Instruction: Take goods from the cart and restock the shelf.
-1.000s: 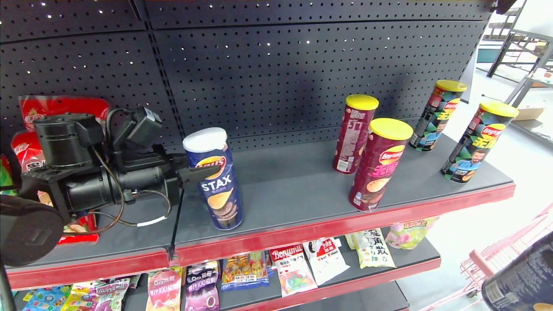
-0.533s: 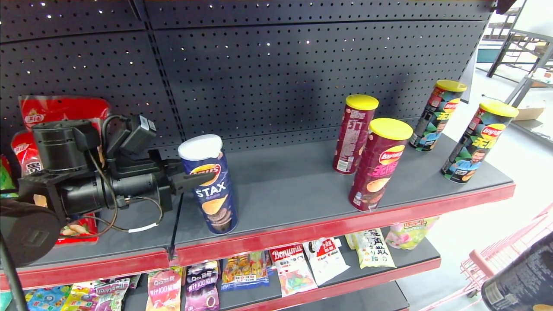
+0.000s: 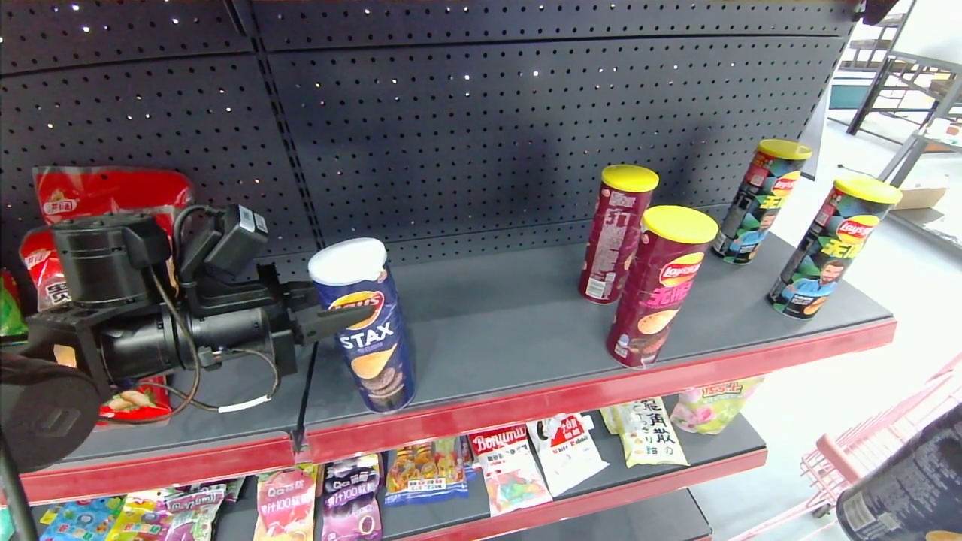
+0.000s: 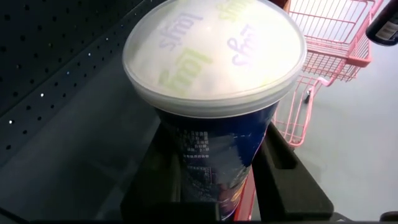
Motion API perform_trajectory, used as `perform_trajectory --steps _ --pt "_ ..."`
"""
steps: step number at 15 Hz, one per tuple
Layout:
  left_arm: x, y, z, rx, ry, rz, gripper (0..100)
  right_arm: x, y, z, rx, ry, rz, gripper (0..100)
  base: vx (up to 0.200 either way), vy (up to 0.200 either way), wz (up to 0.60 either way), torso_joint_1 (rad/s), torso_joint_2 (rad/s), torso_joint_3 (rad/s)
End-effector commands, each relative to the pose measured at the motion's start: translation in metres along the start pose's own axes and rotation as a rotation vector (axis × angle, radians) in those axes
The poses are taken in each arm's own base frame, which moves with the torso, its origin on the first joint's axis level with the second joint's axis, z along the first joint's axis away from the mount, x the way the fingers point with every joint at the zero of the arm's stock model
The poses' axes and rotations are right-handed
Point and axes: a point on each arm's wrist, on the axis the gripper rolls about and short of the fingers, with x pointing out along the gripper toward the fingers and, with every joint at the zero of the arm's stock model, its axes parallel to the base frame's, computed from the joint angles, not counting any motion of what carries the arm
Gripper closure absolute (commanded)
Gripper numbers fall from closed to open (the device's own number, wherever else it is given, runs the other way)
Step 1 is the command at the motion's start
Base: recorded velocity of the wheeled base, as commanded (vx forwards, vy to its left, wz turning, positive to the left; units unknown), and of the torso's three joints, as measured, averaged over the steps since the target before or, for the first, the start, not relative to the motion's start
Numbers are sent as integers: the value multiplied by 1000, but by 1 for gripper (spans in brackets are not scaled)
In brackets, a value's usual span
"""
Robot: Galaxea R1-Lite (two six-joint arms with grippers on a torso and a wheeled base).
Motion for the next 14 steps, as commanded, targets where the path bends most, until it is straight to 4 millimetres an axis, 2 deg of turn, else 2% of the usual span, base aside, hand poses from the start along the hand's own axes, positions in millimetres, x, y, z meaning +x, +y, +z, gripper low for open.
perform_trajectory --steps 1,3,4,9,14 --pt "0 -1 -4 -14 13 -1 100 0 0 0 -1 0 0 100 0 0 0 0 0 0" --pt "0 -1 -4 -11 12 -1 100 0 0 0 -1 0 0 100 0 0 0 0 0 0" --pt "0 -1 -4 -7 13 -1 0 0 0 0 -1 0 0 100 0 0 0 0 0 0" --pt "-2 -3 -7 -8 21 4 0 0 0 0 0 -4 -1 100 0 0 0 0 0 0" --pt "-26 -17 -38 -38 47 66 0 -1 0 1 0 -7 -1 100 0 0 0 0 0 0"
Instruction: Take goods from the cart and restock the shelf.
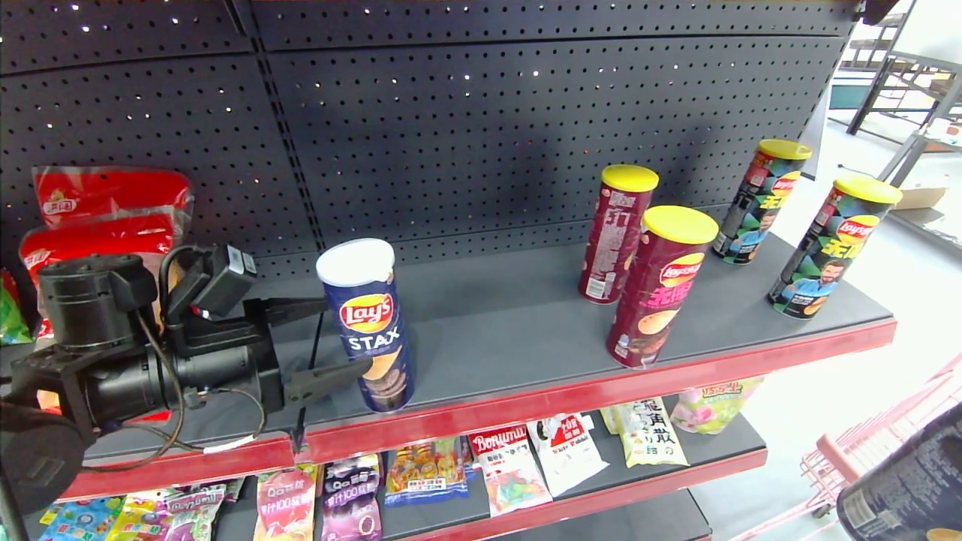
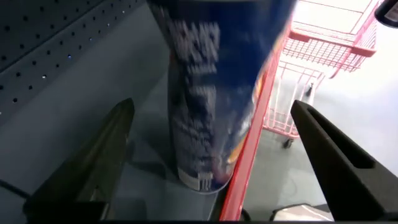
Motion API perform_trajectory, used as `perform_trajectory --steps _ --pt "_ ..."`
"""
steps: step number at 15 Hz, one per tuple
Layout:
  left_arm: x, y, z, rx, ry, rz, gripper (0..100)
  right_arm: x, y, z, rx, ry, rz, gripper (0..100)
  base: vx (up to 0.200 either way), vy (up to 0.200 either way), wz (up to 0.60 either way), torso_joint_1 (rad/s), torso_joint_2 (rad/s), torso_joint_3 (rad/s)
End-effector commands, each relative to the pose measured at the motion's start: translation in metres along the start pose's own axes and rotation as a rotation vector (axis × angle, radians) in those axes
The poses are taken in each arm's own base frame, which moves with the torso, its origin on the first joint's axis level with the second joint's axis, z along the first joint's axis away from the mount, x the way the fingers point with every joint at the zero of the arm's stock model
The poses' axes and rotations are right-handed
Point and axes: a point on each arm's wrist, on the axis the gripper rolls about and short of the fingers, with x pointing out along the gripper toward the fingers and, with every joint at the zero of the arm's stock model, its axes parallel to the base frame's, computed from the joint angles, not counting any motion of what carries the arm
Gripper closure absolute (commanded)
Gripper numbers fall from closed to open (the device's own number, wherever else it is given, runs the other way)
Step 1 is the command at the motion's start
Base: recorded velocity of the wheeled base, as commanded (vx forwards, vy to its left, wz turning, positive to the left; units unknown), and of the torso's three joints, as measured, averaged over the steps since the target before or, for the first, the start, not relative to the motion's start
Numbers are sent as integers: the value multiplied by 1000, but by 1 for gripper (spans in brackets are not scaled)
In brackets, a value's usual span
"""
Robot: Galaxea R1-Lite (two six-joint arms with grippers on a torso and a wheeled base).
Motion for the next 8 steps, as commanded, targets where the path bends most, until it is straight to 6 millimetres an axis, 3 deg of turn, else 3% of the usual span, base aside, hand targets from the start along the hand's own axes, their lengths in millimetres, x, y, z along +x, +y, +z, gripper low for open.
perform_trajectory --steps 1,5,8 --pt "-13 -5 -15 -20 17 43 0 0 0 0 -1 0 0 100 0 0 0 0 0 0" --pt "-27 -15 -18 11 0 166 0 1 1 -4 -5 16 13 100 0 0 0 0 0 0" --pt "-47 -27 -11 21 45 526 0 1 0 -4 -23 29 -30 100 0 0 0 0 0 0"
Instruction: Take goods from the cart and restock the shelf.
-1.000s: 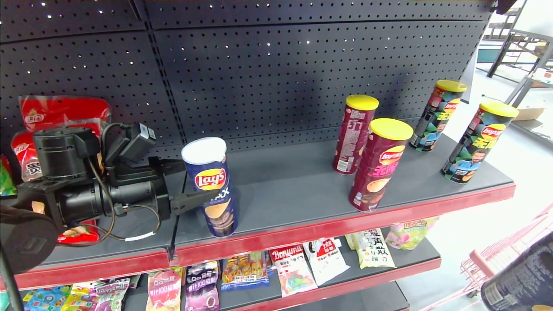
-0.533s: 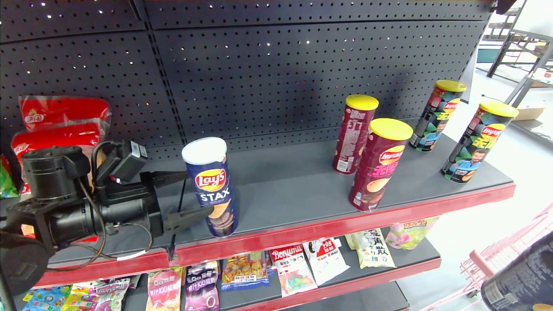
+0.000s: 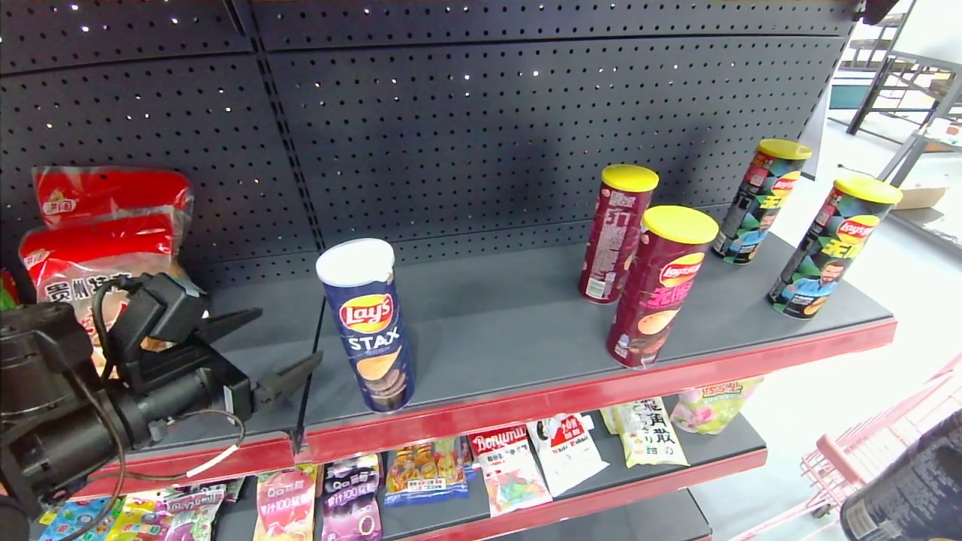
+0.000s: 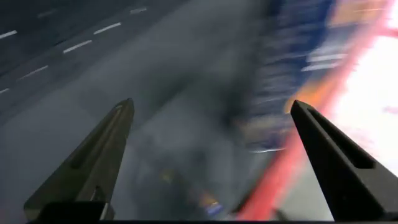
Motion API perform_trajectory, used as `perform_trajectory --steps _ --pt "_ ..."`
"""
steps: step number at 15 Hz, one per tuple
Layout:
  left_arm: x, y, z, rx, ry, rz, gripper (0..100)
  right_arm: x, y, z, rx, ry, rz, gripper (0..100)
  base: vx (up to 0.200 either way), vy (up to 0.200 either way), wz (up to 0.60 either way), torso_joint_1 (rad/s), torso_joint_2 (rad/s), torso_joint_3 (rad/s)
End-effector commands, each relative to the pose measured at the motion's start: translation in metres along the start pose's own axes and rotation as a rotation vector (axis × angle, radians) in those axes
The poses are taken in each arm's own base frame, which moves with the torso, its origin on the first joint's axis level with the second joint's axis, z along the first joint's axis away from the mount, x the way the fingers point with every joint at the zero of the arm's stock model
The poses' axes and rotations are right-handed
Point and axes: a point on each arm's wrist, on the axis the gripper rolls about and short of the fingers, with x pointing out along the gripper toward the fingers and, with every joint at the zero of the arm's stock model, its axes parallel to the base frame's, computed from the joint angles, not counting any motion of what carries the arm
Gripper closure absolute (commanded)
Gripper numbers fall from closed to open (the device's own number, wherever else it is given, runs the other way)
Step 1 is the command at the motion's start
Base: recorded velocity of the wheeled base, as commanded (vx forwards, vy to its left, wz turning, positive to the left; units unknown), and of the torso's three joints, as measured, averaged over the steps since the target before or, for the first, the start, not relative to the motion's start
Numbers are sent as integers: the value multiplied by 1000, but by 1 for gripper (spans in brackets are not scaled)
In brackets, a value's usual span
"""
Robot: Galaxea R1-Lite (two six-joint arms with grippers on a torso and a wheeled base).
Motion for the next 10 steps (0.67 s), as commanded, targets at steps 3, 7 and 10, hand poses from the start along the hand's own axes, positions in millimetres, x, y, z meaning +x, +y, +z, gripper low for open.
perform_trajectory --steps 3,7,10 --pt "-49 -16 12 -55 -69 166 0 9 -1 7 -23 31 -18 100 0 0 0 0 0 0" --pt "-133 -53 4 -60 -148 228 0 11 -1 6 -14 33 6 100 0 0 0 0 0 0" --pt "-195 -79 5 -89 -56 229 0 6 0 5 -19 1 50 100 0 0 0 0 0 0"
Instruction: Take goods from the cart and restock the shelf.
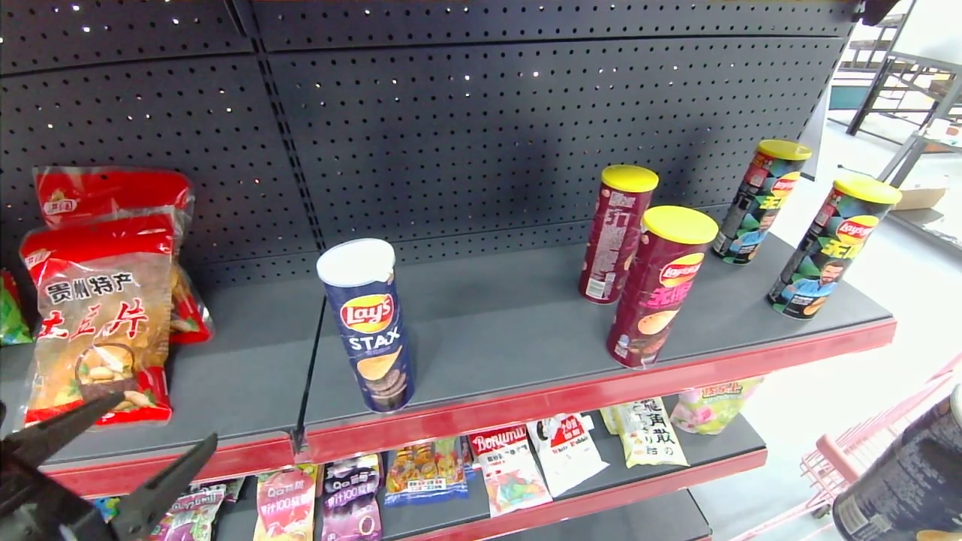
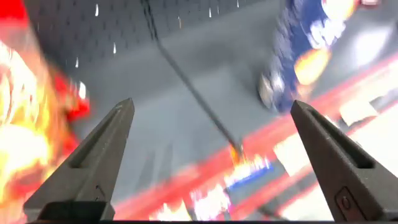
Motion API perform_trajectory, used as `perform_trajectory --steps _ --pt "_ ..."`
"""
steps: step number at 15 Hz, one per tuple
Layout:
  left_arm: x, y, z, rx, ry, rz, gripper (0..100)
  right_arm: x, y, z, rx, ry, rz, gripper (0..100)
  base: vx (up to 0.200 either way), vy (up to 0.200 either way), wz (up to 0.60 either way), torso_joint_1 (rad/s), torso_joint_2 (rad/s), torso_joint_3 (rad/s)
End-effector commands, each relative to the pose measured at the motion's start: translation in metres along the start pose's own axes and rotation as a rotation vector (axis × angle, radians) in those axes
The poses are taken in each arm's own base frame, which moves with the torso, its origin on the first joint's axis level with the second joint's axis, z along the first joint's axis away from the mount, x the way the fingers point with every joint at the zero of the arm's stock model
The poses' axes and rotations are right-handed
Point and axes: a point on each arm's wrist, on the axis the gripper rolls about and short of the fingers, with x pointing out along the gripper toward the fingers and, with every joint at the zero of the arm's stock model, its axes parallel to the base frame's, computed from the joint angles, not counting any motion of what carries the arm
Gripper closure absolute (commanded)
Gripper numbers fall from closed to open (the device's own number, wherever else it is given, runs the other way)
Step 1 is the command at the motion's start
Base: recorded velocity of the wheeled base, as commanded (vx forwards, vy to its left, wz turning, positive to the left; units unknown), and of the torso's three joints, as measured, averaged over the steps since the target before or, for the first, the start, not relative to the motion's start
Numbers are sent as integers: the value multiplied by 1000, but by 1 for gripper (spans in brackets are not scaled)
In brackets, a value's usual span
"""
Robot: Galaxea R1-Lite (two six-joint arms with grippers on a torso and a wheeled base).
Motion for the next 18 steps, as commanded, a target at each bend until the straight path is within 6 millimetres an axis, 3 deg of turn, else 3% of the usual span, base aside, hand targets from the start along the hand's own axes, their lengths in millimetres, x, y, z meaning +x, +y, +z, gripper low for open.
perform_trajectory --steps 1,2,5,8,14,15,18 --pt "-91 -18 2 2 -58 42 0 -3 0 0 0 -21 16 100 0 0 0 0 0 0" --pt "-107 -21 -3 -6 -18 67 0 -4 1 -1 -1 -28 24 100 0 0 0 0 0 0" --pt "-109 -22 -30 4 -18 195 0 -14 3 -8 -5 -78 60 100 0 0 200 -2 1 2" --pt "-109 -22 -36 5 -19 216 0 -18 4 -14 -4 -89 81 100 0 0 600 -1 4 4" --pt "-107 -22 -39 19 -3 215 0 -14 4 -9 -3 -86 103 100 0 0 500 4 4 3" --pt "-107 -23 -41 21 -3 214 0 -12 3 -4 -3 -90 105 100 0 0 0 0 0 0" --pt "-108 -23 -46 21 -16 216 0 4 -4 41 -3 -140 203 100 0 0 0 0 0 0"
